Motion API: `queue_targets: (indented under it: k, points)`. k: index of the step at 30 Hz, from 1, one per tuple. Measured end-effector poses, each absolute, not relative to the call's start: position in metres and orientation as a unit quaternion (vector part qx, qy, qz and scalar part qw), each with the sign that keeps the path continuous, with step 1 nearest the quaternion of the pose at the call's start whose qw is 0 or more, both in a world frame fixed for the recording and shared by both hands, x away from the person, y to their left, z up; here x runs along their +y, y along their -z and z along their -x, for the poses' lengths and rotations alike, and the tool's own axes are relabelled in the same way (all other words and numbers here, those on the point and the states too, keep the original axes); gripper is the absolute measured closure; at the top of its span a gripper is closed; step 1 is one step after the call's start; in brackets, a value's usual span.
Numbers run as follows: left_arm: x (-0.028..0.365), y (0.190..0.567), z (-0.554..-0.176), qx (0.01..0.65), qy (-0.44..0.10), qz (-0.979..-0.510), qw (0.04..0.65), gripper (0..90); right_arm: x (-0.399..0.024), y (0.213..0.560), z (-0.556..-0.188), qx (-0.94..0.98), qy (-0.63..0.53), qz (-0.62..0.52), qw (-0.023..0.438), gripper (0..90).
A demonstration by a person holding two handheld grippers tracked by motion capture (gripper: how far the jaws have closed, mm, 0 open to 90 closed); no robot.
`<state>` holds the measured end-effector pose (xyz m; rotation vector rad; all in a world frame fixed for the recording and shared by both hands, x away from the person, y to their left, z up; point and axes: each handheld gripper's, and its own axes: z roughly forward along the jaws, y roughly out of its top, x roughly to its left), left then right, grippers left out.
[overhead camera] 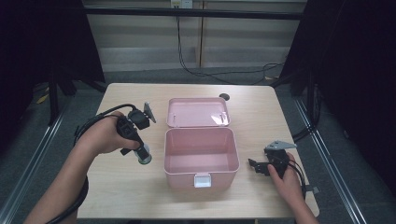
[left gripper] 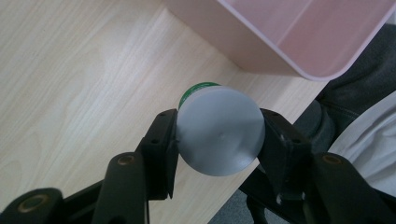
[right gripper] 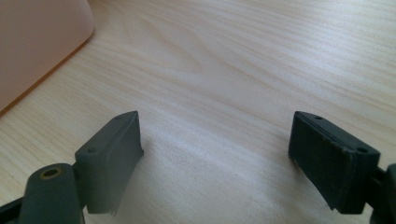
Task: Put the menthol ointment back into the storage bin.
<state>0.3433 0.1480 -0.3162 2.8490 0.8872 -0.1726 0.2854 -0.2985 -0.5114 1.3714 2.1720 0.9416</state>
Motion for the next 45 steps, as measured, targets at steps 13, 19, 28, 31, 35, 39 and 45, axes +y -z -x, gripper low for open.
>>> queue_targets:
  k: [13,19,28,31,35,39,45]
  points:
    - [0.141,0.304,-0.355,0.313,0.042,-0.946,0.074,50.4,-0.299,0.511,-0.285,0.778,-0.337,-0.490,0.202,17.0]
    - [0.137,0.301,-0.361,0.326,0.038,-0.941,0.077,50.4,-0.299,0.511,-0.286,0.778,-0.337,-0.490,0.202,17.0]
    - [0.131,0.294,-0.369,0.332,0.033,-0.938,0.089,50.4,-0.299,0.511,-0.285,0.778,-0.336,-0.491,0.202,17.0]
    - [0.128,0.290,-0.372,0.340,0.028,-0.935,0.096,50.4,-0.299,0.511,-0.285,0.778,-0.337,-0.491,0.202,16.9]
    - [0.126,0.287,-0.374,0.341,0.027,-0.934,0.100,50.4,-0.299,0.511,-0.285,0.778,-0.336,-0.491,0.202,16.9]
    - [0.121,0.281,-0.376,0.343,0.024,-0.934,0.101,50.4,-0.299,0.511,-0.285,0.778,-0.336,-0.490,0.201,17.0]
    - [0.111,0.271,-0.378,0.339,0.018,-0.934,0.109,50.5,-0.299,0.511,-0.285,0.779,-0.336,-0.490,0.201,16.9]
